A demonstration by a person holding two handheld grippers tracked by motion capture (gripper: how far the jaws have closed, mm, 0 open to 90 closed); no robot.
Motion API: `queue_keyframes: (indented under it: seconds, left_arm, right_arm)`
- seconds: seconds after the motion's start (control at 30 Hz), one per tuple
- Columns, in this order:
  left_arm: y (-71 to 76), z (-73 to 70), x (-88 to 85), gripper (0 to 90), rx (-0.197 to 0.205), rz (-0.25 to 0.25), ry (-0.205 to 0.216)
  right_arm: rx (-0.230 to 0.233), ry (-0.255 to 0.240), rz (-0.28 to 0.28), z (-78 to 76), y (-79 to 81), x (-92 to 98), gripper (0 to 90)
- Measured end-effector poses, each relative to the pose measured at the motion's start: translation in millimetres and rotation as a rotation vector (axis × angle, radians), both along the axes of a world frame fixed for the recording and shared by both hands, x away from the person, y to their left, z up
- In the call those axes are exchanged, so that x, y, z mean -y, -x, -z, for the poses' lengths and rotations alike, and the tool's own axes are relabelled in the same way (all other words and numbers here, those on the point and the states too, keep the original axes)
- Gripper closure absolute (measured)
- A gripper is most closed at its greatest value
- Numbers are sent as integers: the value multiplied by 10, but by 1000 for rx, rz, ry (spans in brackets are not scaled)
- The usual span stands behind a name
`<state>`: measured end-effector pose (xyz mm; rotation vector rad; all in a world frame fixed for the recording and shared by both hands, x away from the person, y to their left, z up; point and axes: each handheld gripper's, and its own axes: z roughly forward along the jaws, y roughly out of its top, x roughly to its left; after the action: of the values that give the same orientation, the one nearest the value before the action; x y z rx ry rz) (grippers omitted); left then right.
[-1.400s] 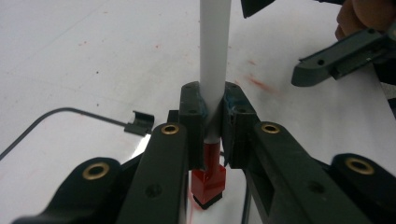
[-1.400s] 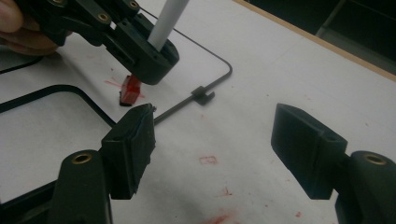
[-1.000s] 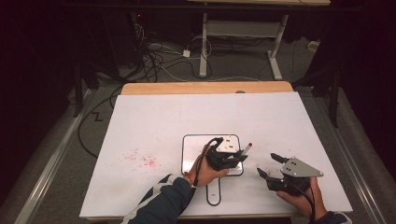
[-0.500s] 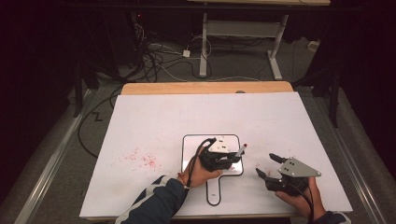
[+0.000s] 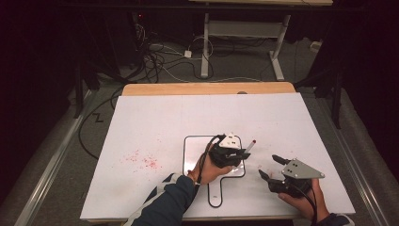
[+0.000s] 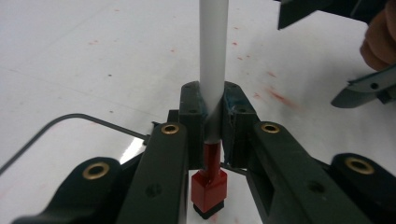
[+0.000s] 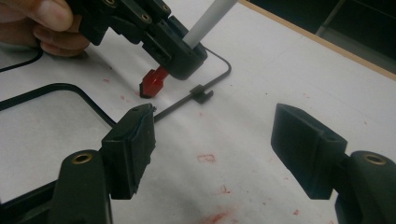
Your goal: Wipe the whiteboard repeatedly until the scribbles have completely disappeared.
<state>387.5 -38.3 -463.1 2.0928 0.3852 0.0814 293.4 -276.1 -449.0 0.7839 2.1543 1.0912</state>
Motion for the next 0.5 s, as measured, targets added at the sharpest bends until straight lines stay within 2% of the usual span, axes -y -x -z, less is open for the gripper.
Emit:
queue_keyframes:
  seconds: [0.1, 0.2, 0.33, 0.4, 0.47, 0.5]
  left_arm:
    - [41, 8, 42, 789, -4, 12, 8]
    - [65, 7, 87, 789, 14, 23, 0]
    - [-32, 6, -35, 789, 9, -19, -2]
    - [-86, 13, -109, 789, -14, -41, 8]
    - [-87, 20, -120, 789, -26, -45, 14]
    - [-67, 18, -93, 789, -22, -31, 11]
  right_arm:
    - [-2, -1, 2, 2, -4, 3, 312]
    - [-3, 5, 1, 7, -3, 4, 312]
    - [3, -3, 4, -5, 5, 16, 312]
    - [1, -2, 5, 0, -2, 24, 312]
    - [2, -1, 6, -1, -4, 25, 312]
    - [3, 0, 5, -5, -3, 25, 312]
